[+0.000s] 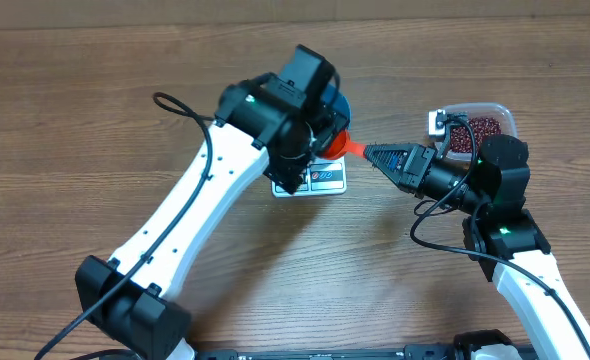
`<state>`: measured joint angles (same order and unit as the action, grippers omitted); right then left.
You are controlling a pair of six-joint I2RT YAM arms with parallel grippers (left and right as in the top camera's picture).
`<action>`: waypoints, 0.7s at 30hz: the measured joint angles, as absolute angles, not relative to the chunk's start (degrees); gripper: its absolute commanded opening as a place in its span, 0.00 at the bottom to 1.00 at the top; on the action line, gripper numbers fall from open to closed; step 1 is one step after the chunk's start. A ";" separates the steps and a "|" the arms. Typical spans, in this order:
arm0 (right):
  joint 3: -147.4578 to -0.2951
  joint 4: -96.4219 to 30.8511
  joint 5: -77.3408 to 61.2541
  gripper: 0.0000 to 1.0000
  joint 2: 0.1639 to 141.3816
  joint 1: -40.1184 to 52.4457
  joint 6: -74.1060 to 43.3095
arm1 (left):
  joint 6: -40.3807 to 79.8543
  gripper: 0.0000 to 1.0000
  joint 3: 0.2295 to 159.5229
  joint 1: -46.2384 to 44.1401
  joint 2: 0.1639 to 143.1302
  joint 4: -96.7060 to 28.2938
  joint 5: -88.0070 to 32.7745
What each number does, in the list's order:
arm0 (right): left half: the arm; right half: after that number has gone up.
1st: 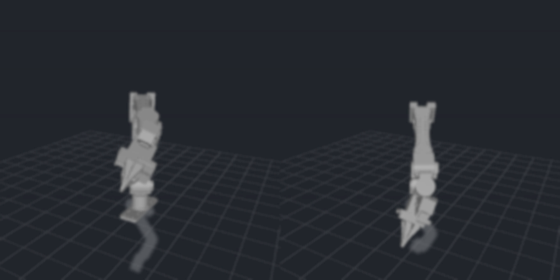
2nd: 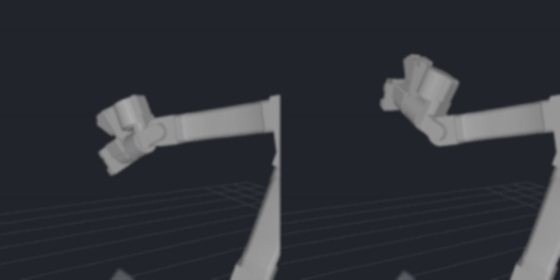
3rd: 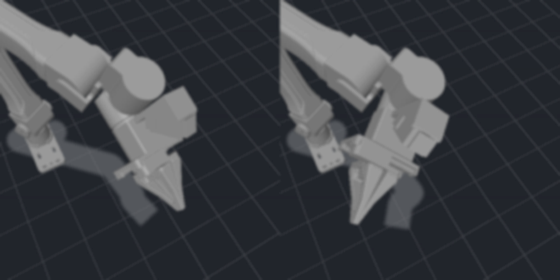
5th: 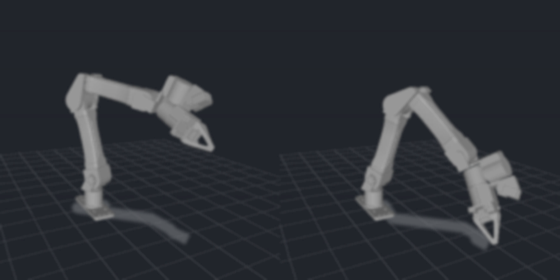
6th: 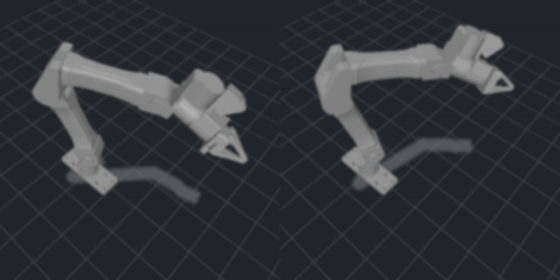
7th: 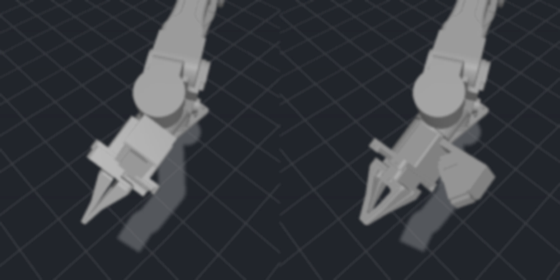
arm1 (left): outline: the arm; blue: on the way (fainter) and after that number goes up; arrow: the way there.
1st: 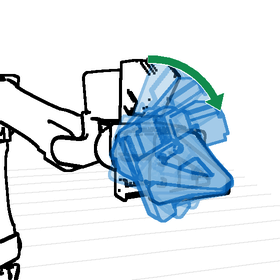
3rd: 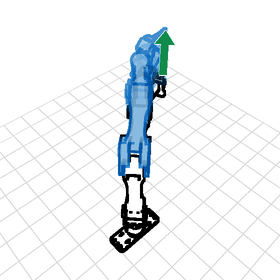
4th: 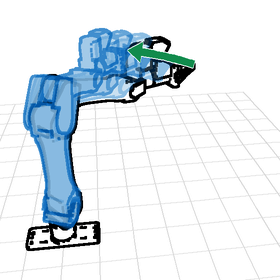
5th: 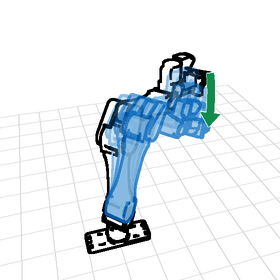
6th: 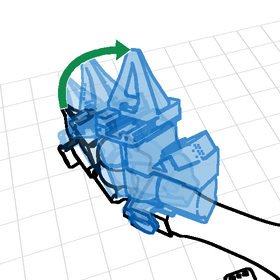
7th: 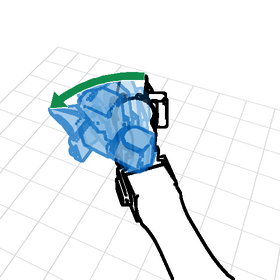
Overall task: Scoop item into bowl and weigh 150g on scale
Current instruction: 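Open the left gripper and carry the scoop right with the right gripper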
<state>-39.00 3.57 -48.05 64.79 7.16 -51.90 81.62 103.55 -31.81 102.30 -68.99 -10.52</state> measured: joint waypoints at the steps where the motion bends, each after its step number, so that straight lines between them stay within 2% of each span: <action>1: -39.00 2.92 -47.64 0.04 64.79 7.16 -51.40 | 79.42 1.00 103.66 -30.46 102.30 -69.04 -11.92; 9: -39.11 -2.13 -44.82 0.04 64.51 7.18 -47.72 | 63.83 1.00 106.98 -18.57 102.30 -72.69 -18.59; 14: -44.29 -19.49 -39.13 0.04 63.18 7.22 -42.61 | 54.61 1.00 107.46 -16.43 102.30 -73.32 -19.59; 21: -62.15 -45.82 -24.43 0.04 62.43 7.22 -33.21 | 43.18 1.00 107.57 -16.97 102.30 -73.71 -16.62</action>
